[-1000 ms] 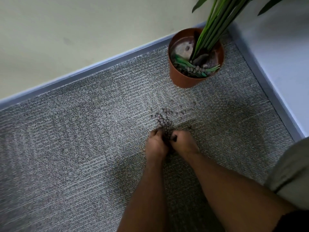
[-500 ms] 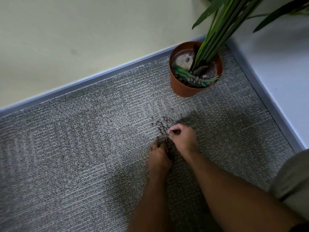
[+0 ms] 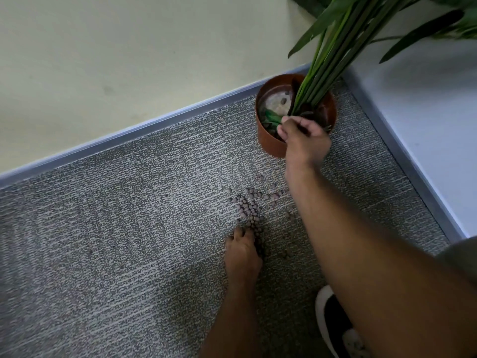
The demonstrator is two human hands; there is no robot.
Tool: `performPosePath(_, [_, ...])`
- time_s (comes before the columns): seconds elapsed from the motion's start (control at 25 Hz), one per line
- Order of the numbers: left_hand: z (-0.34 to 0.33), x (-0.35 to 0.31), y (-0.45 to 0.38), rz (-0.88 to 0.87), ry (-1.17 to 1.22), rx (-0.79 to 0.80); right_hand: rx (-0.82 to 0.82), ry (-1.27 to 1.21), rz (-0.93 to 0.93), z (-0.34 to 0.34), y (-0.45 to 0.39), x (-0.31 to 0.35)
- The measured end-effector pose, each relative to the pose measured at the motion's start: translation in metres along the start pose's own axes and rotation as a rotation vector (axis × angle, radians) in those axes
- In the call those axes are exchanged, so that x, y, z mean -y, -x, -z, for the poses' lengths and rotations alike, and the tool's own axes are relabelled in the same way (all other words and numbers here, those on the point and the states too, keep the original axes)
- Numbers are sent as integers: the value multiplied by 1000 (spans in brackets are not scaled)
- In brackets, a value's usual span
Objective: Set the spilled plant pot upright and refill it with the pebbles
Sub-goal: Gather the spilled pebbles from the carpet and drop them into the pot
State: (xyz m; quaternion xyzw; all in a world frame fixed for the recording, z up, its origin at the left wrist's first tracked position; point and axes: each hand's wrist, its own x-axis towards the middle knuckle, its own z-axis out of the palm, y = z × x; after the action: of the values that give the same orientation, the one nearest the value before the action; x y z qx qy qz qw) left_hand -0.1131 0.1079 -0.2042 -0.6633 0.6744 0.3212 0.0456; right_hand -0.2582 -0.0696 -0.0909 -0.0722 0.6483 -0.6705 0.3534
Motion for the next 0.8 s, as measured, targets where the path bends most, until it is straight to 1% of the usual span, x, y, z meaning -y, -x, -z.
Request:
performPosePath(0.16, [6, 3, -9, -12, -12, 80, -41, 98, 2, 9, -32, 0])
performPosePath(0.24, [8, 5, -14, 0, 49, 45, -55, 113, -9, 19, -37, -6])
performPosePath(0.32, [12, 2, -18, 60, 141, -3, -72, 104, -15, 26, -38, -13])
performPosePath(0.36, [17, -2, -21, 118, 209, 1, -79, 100, -14, 26, -38, -16])
performPosePath(0.52, [44, -24, -38, 452, 639, 15, -74, 56, -10, 22, -32, -18])
performPosePath(0.6, [62, -39, -50, 570, 898, 26, -64, 55, 7, 24, -30, -19])
performPosePath(0.64, [77, -51, -54, 595, 1090, 47, -57, 53, 13, 25, -29, -21])
performPosePath(0.68, [94, -65, -58, 587, 1298, 74, -53, 49, 16, 27, -27, -22])
performPosePath(0.72, [111, -80, -62, 547, 1456, 87, -50, 46, 16, 27, -26, -23])
performPosePath(0.76, [126, -97, -69, 475, 1514, 77, -47, 53, 17, 27, -25, -23])
performPosePath(0.8, [142, -115, -73, 393, 1507, 64, -40, 65, 19, 28, -25, -23])
